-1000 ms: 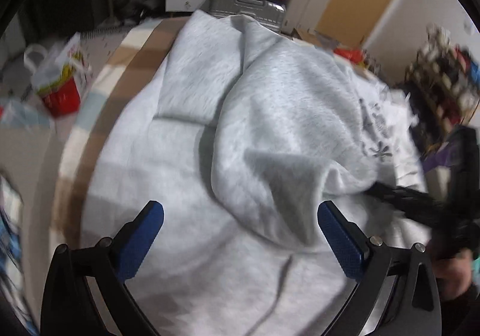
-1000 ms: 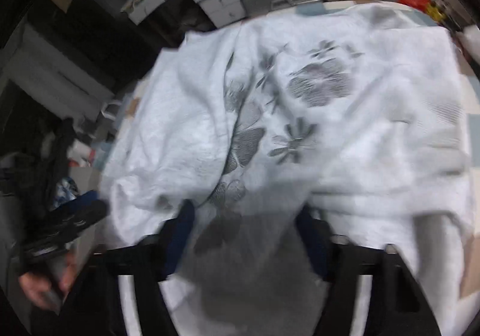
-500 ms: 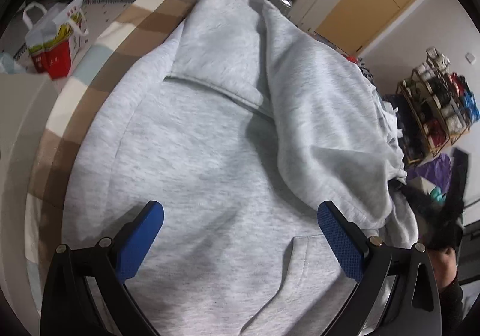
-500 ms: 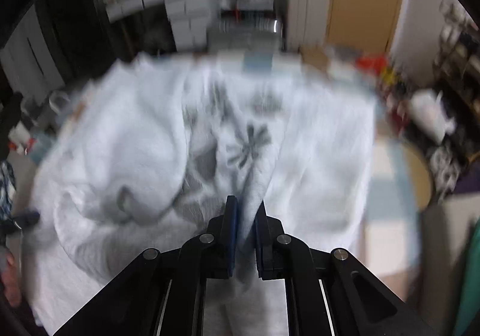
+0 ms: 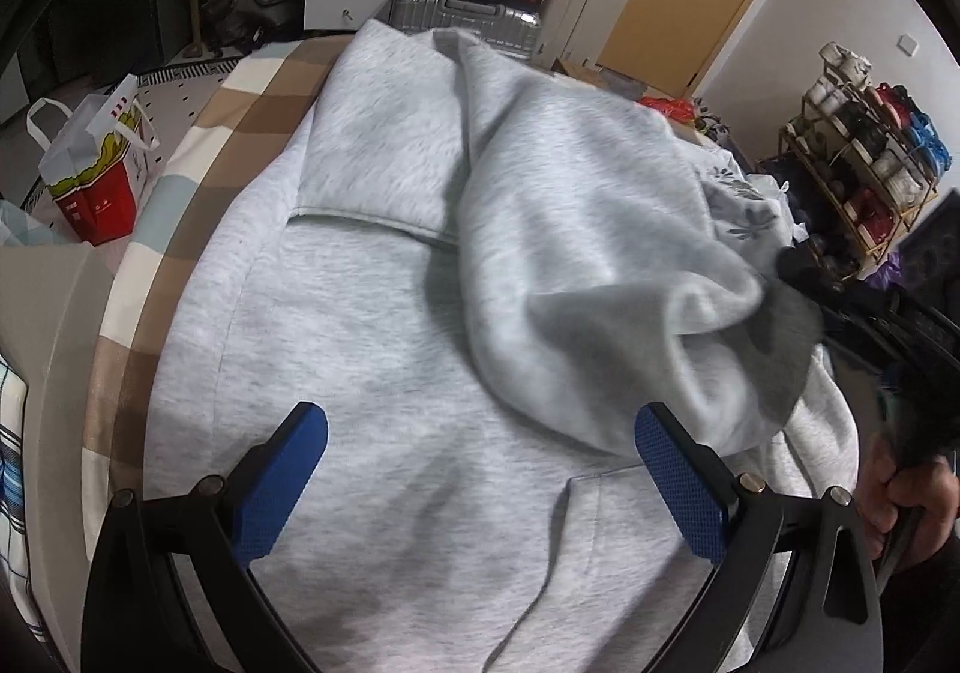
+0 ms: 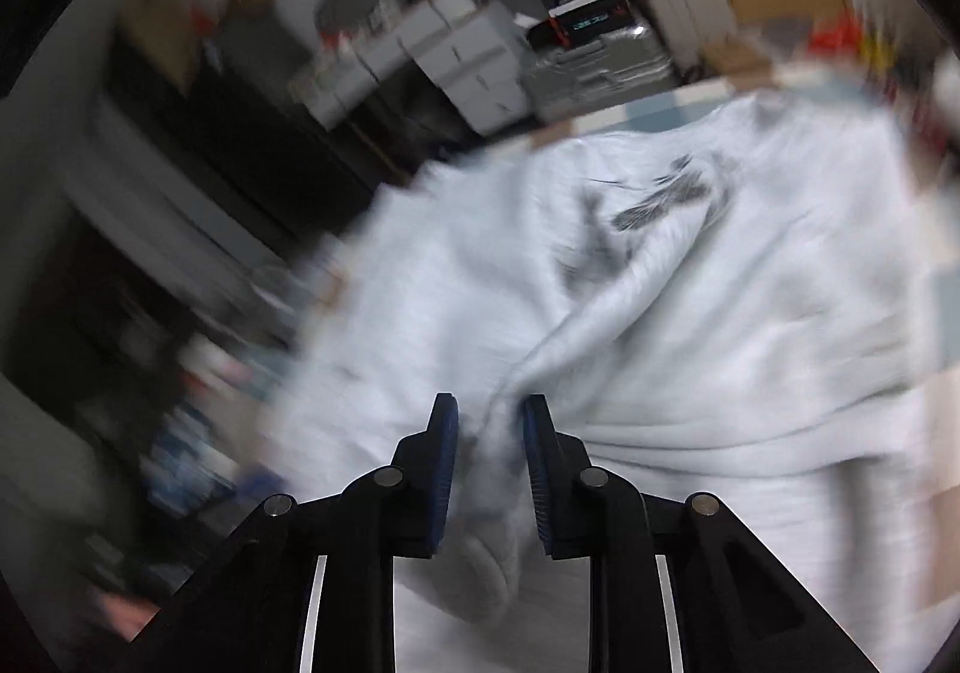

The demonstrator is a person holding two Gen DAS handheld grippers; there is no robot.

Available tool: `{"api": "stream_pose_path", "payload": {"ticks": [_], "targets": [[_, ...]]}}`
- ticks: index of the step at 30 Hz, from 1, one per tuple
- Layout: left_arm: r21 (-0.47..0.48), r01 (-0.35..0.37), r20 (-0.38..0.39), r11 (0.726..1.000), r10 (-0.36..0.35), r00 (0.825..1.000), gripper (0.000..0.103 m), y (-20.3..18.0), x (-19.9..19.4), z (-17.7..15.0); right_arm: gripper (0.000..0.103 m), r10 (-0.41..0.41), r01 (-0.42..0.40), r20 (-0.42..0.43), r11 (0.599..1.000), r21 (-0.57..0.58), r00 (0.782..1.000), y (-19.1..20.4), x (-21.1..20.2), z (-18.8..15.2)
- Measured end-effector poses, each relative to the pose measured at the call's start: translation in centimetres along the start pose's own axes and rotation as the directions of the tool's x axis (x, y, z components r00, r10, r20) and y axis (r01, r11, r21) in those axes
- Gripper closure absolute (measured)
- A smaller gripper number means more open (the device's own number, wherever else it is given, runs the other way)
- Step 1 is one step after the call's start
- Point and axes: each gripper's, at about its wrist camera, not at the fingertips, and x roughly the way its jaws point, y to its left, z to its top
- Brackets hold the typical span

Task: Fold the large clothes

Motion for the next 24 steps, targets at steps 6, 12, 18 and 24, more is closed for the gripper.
{"api": "stream_pose_path", "payload": {"ticks": [6, 12, 18, 24], "targets": [[-0.012, 0.01, -0.028, 1.0, -0.01, 1.0, 0.003, 0.1, 0.6, -0.1, 0.081, 0.024, -0.017, -0.077, 0.996, 0.091, 0.997, -1.9, 4.5, -1.1], [-0.018, -0.007, -0.059, 1.0, 0.006, 0.998, 0.003, 0.1, 1.3, -0.1, 0.073, -0.247, 0.217, -0.216, 0.964, -0.154, 0.945, 1.5, 4.8, -2.2], [0.009, -0.041, -0.061, 0.999, 0.041, 0.997, 0.003, -0.1, 1.3, -0.5, 0.058, -0.41, 0.366, -0.097, 0.88, -0.302, 0.907, 4.4, 0.5, -0.7], [0.092, -0.104, -0.096, 0.99, 0.113, 0.989, 0.003, -1.0, 2.7, -1.4, 0.049, -0.411, 0.357, -0.083, 0.861, -0.361, 0.908, 5.1, 3.9, -1.9]]}}
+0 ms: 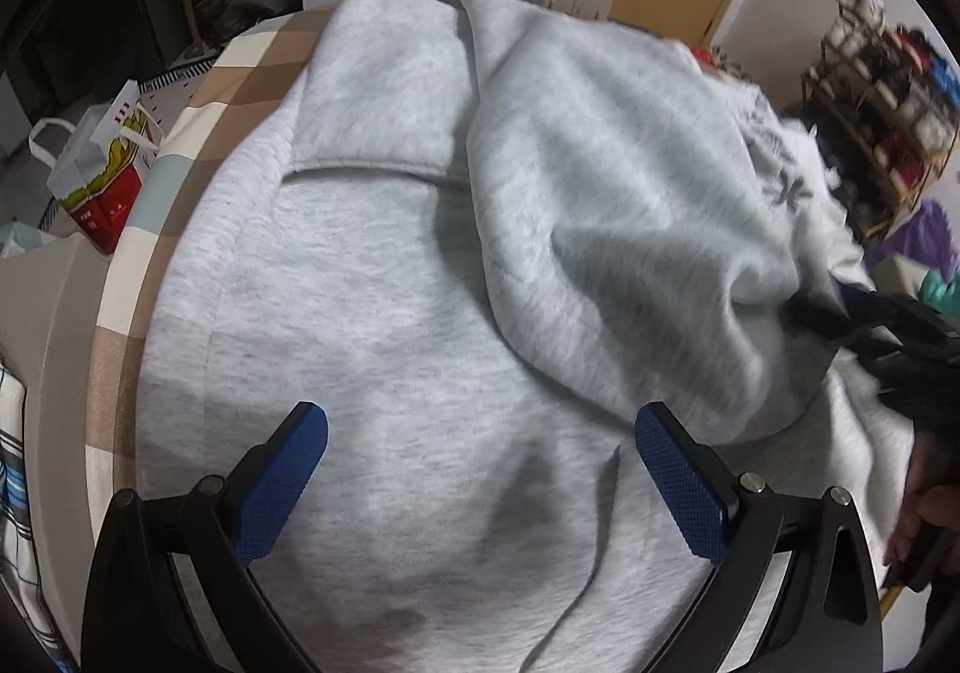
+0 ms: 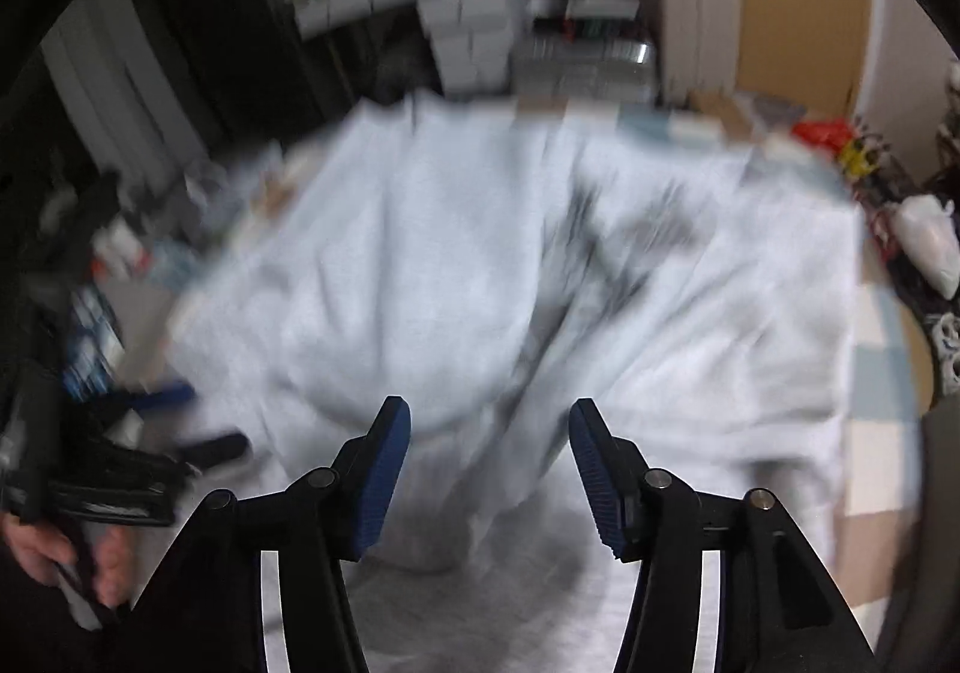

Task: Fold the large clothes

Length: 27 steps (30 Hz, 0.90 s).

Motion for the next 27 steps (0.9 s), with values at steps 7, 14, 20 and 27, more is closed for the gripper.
{"api": "stream_pose_path", "payload": {"ticks": [7, 14, 20, 27], "targets": [[0.12, -0.075, 0.008, 0.99, 0.075, 0.997, 0.003, -1.0, -0.2, -1.0, 0.059, 0.009, -0.006, -0.1, 1.0, 0.025, 0.995, -1.7, 1.7, -1.5], [0.286, 0.059, 0.031, 0.956, -0.071, 0.997, 0.003, -5.4, -3.4, -3.8, 0.019, -0.062, 0.06, 0.101, 0.998, 0.02, 0.993, -5.4, -9.2, -6.2], [0.417, 0.109, -0.046, 0.902, -0.098, 0.994, 0.003, -8.6, -4.3, -7.1, 0.02, -0.082, 0.085, -0.061, 0.995, 0.05, 0.995, -8.4, -9.9, -12.6], [0.587, 0.102, -0.022, 0.804, -0.11, 0.994, 0.003, -9.7, -8.3, -13.8, 0.02, 0.09, -0.088, 0.059, 0.996, -0.03, 0.994, -3.5, -15.8, -17.2]]}}
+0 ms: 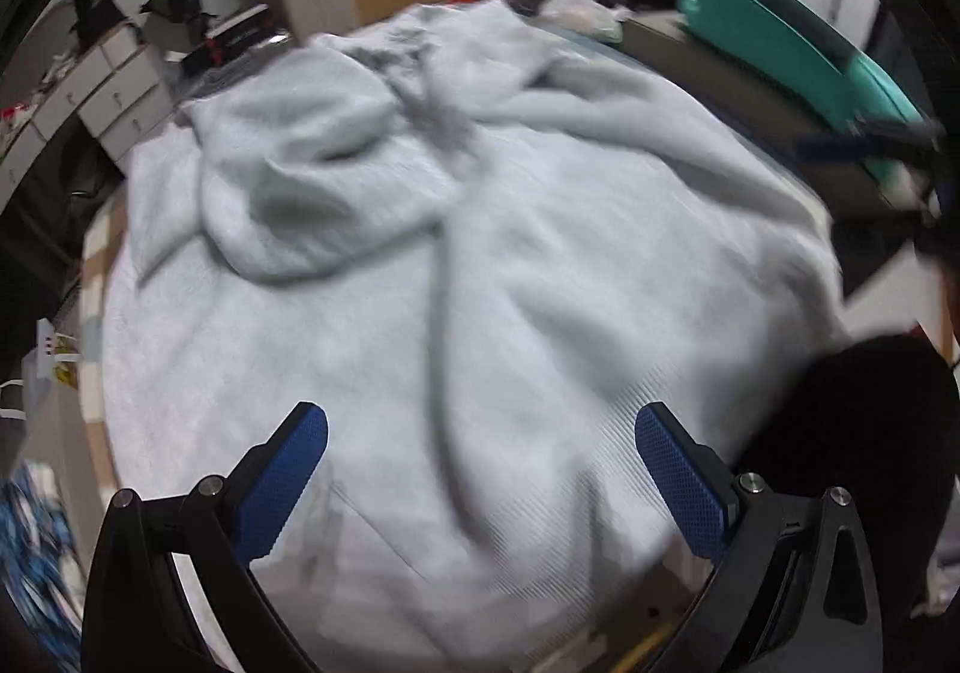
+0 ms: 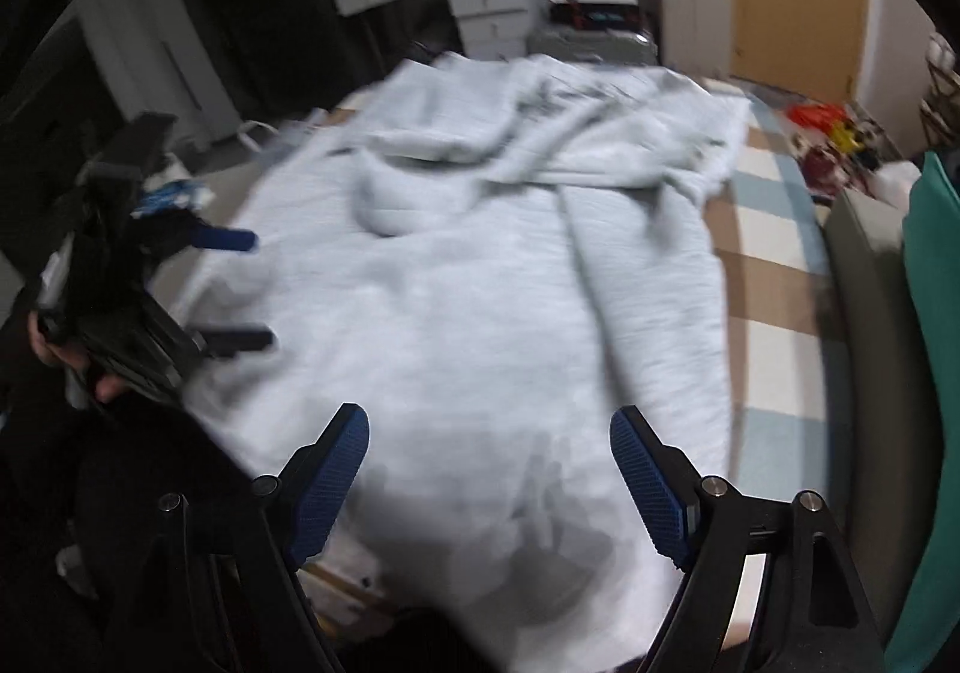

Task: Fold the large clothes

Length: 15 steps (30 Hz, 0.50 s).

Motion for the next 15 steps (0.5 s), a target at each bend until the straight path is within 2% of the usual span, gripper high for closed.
{"api": "stream_pose_path", "payload": {"ticks": [2, 5, 7, 9, 10, 11, 13, 14, 15], "targets": [[0.027, -0.015, -0.05, 1.0, 0.016, 0.999, 0.003, -1.2, 0.6, -1.9, 0.02, 0.016, -0.018, 0.034, 0.999, 0.051, 0.999, 0.8, -1.1, -0.9], [0.011, -0.061, -0.084, 0.998, 0.061, 0.995, 0.003, -1.4, 1.2, -3.8, 0.019, 0.121, -0.128, 0.058, 0.983, 0.128, 0.991, 2.6, -0.4, -2.3], [-0.008, -0.106, -0.08, 0.994, 0.105, 0.991, 0.003, -1.2, 1.5, -4.4, 0.019, 0.082, -0.083, 0.017, 0.992, 0.097, 0.996, 4.0, 0.7, -3.0], [0.015, -0.188, -0.076, 0.982, 0.188, 0.979, 0.002, -1.0, 2.2, -4.8, 0.019, 0.02, -0.018, -0.066, 0.999, 0.032, 0.998, 5.9, 2.0, -3.4], [0.004, -0.177, -0.06, 0.984, 0.177, 0.982, 0.006, -0.9, 2.2, -4.9, 0.019, -0.002, 0.002, -0.083, 1.0, 0.006, 0.997, 6.7, 2.2, -3.5], [-0.017, -0.159, -0.051, 0.987, 0.158, 0.986, 0.014, -0.6, 2.1, -4.9, 0.019, -0.025, 0.023, -0.103, 0.999, -0.024, 0.994, 7.7, 2.6, -3.5], [-0.059, -0.121, -0.046, 0.991, 0.118, 0.992, 0.048, 0.3, 1.6, -4.8, 0.019, -0.041, 0.029, -0.165, 0.997, -0.075, 0.985, 8.9, 3.8, -3.7], [-0.064, -0.097, -0.035, 0.993, 0.095, 0.995, 0.058, 0.4, 1.3, -4.7, 0.019, -0.085, 0.059, -0.205, 0.99, -0.132, 0.975, 10.0, 4.8, -3.9], [-0.058, -0.08, -0.026, 0.995, 0.079, 0.997, 0.081, 0.4, 0.9, -4.7, 0.019, -0.127, 0.086, -0.228, 0.98, -0.181, 0.965, 10.7, 5.5, -4.0]]}}
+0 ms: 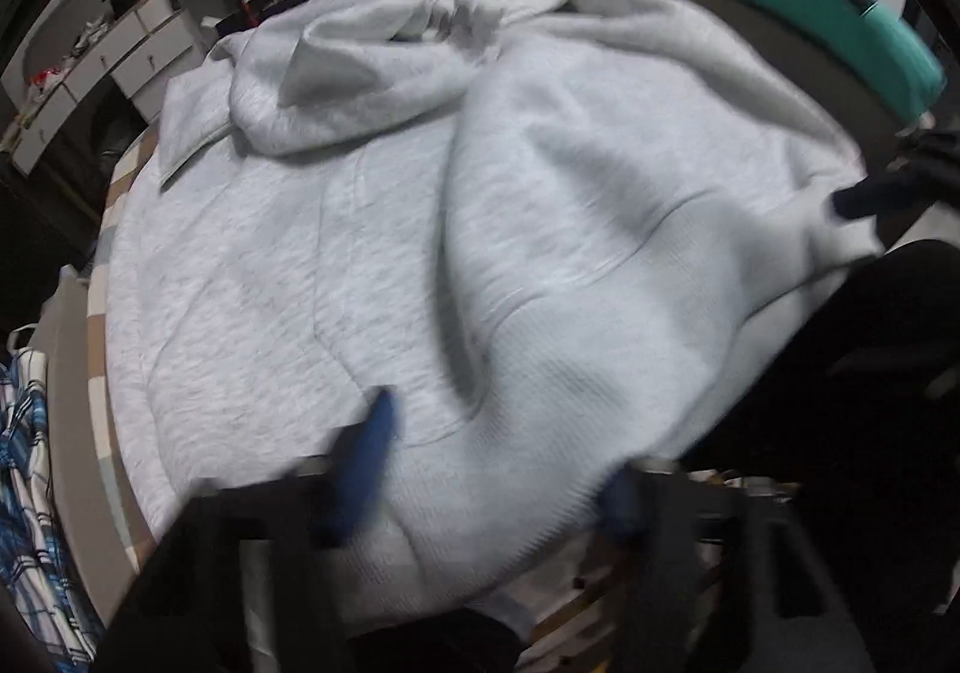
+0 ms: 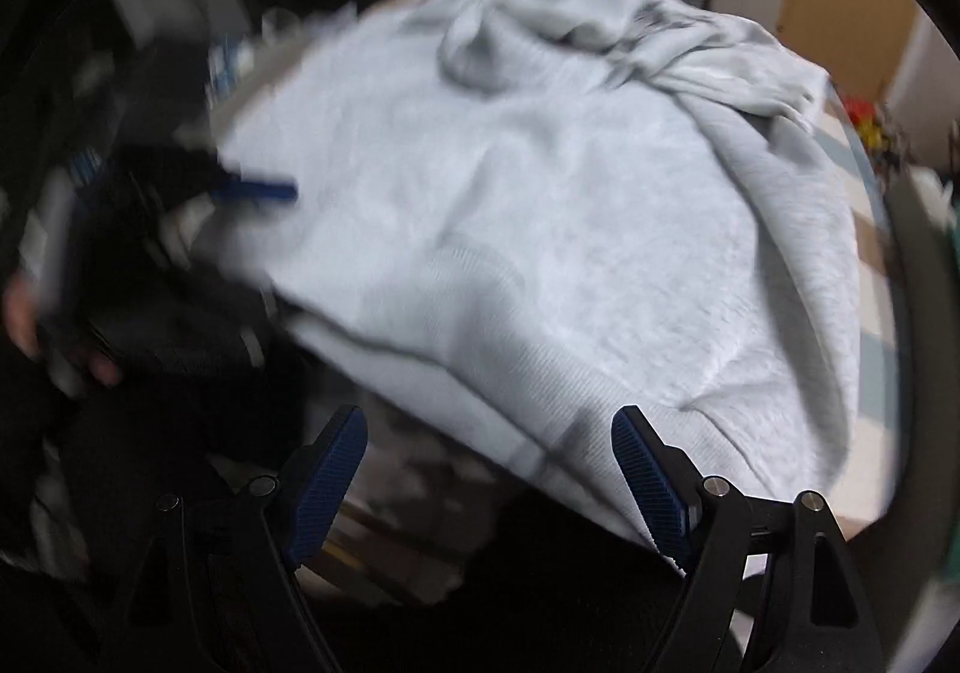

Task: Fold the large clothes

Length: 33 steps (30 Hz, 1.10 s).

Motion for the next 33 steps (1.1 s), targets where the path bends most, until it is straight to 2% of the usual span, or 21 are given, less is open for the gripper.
{"api": "stream_pose_path", "payload": {"ticks": [1, 3, 5, 7, 9, 11, 12, 13, 14, 15, 20, 21, 24, 27, 29, 31, 32, 33], "targets": [[0.012, 0.017, -0.007, 1.0, -0.017, 1.0, 0.092, -0.2, -0.1, 0.1, 0.019, -0.023, 0.023, -0.017, 0.999, -0.033, 1.0, 0.6, 0.4, 0.1], [0.037, 0.001, 0.005, 0.999, -0.002, 1.0, 0.095, -1.0, -0.5, 0.3, 0.019, -0.044, 0.041, -0.034, 0.995, -0.09, 0.998, 2.0, 1.0, 0.5], [0.067, 0.016, 0.032, 0.998, -0.018, 0.999, 0.095, -1.7, -1.5, 0.3, 0.019, -0.062, 0.055, -0.056, 0.991, -0.12, 0.997, 2.6, 1.9, 1.1], [0.101, 0.013, 0.058, 0.995, -0.019, 0.998, 0.095, -2.2, -2.2, -0.3, 0.021, -0.093, 0.085, -0.066, 0.989, -0.118, 0.993, 2.4, 2.5, 1.8], [0.119, 0.04, 0.059, 0.992, -0.048, 0.997, 0.096, -2.0, -2.0, -0.8, 0.021, -0.102, 0.094, -0.079, 0.991, -0.091, 0.992, 1.4, 2.9, 2.3], [0.123, 0.071, 0.062, 0.99, -0.079, 0.995, 0.096, -1.4, -1.2, -0.9, 0.031, -0.082, 0.074, -0.127, 0.995, -0.066, 0.988, 0.3, 3.6, 2.3], [0.133, 0.072, 0.067, 0.988, -0.081, 0.994, 0.096, -1.2, -1.0, -0.9, 0.047, -0.1, 0.091, -0.128, 0.993, -0.071, 0.987, -0.1, 3.6, 2.5], [0.142, 0.064, 0.072, 0.988, -0.075, 0.995, 0.096, -1.2, -0.8, -1.1, 0.071, -0.117, 0.107, -0.124, 0.991, -0.08, 0.985, -0.4, 3.4, 2.7], [0.144, 0.068, 0.067, 0.987, -0.078, 0.995, 0.096, -1.2, -0.6, -1.2, 0.082, -0.146, 0.136, -0.115, 0.987, -0.091, 0.983, -1.1, 2.9, 2.7], [0.145, 0.075, 0.062, 0.987, -0.085, 0.994, 0.096, -1.3, -0.6, -1.4, 0.086, -0.145, 0.137, -0.107, 0.987, -0.086, 0.984, -1.6, 2.5, 2.6], [0.205, 0.048, 0.055, 0.978, -0.06, 0.997, 0.091, -2.3, -0.5, -2.1, 0.087, -0.172, 0.167, -0.075, 0.984, -0.068, 0.982, -4.1, 0.0, 0.4], [0.22, 0.042, 0.052, 0.975, -0.055, 0.997, 0.088, -2.6, -0.5, -2.2, 0.09, -0.166, 0.162, -0.071, 0.985, -0.053, 0.984, -4.5, -0.4, 0.1], [0.248, 0.069, 0.039, 0.966, -0.081, 0.996, 0.074, -2.8, -0.8, -2.7, 0.095, -0.117, 0.118, -0.058, 0.993, 0.013, 0.991, -6.1, -1.7, -1.3], [0.269, 0.062, 0.028, 0.961, -0.072, 0.997, 0.073, -2.8, -0.6, -3.0, 0.094, -0.083, 0.088, -0.067, 0.993, 0.079, 0.994, -7.4, -1.7, -3.9], [0.234, 0.1, 0.031, 0.967, -0.111, 0.993, 0.073, -2.1, -1.0, -2.8, 0.094, -0.031, 0.032, -0.011, 0.985, 0.167, 0.999, -8.8, -2.7, -5.8], [0.166, 0.168, 0.033, 0.972, -0.176, 0.984, 0.073, -0.8, -1.3, -2.5, 0.083, 0.024, -0.037, 0.049, 0.958, 0.284, 0.999, -10.6, -4.0, -7.2], [0.138, 0.191, 0.038, 0.972, -0.198, 0.98, 0.073, -0.3, -1.2, -2.3, 0.078, 0.08, -0.116, 0.114, 0.929, 0.351, 0.99, -11.6, -4.9, -8.4], [0.117, 0.202, 0.042, 0.972, -0.208, 0.977, 0.073, 0.1, -1.1, -2.2, 0.065, 0.103, -0.163, 0.168, 0.904, 0.395, 0.98, -12.3, -5.6, -9.4]]}}
